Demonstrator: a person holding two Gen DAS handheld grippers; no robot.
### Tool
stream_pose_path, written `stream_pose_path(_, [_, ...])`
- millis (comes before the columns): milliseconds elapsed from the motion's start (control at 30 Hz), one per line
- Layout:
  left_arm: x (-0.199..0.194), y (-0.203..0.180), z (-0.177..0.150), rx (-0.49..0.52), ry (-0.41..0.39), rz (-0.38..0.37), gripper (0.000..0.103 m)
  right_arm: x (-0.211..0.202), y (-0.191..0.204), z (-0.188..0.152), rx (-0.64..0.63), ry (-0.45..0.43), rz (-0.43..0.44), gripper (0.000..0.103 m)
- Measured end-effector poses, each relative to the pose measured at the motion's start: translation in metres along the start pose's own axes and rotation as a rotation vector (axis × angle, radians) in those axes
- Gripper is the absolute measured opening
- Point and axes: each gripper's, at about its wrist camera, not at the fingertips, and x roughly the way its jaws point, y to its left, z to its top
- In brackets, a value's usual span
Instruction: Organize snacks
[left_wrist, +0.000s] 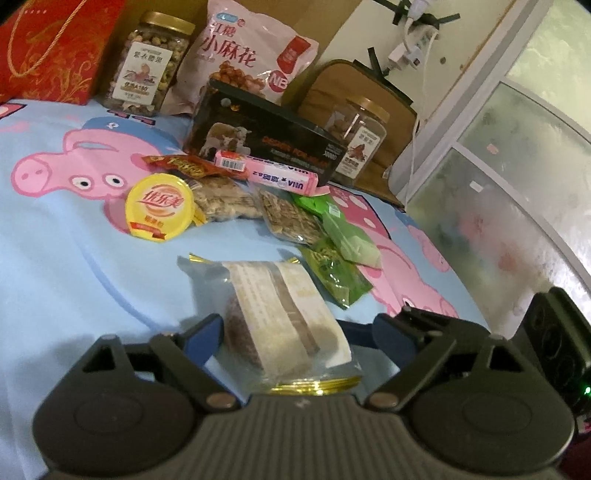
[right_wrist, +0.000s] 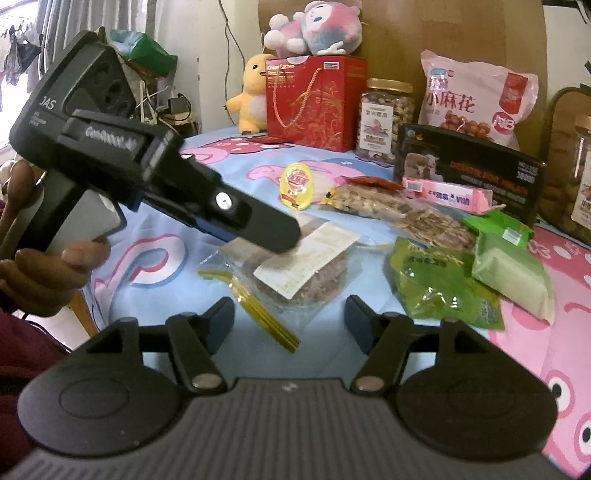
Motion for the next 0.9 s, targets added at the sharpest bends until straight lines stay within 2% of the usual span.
stream_pose_path(267, [0.002, -0.002, 0.0, 0.009, -0.01, 0.01, 0.083, 0.007, 0.004, 0.006, -0.011, 0.003, 0.001, 0.07])
stream_pose_path(400, [-0.002, -0.001, 0.0, -0.003, -0.025, -0.005, 0.082, 0.005, 0.003, 0.005, -0.003, -0.008, -0.009, 0.065])
stream_pose_path(533, [-0.004, -0.008, 0.001, 0.031, -0.035, 0.013, 0.082, 0.003, 0.003, 0.006, 0.005, -0.023, -0.018, 0.061])
stream_pose_path(900, [-0.01, -0.02, 0.013, 0.076, -0.07, -0.002, 0.082, -0.007, 0.0, 0.016, 0.016, -0.12, -0.069, 0.061])
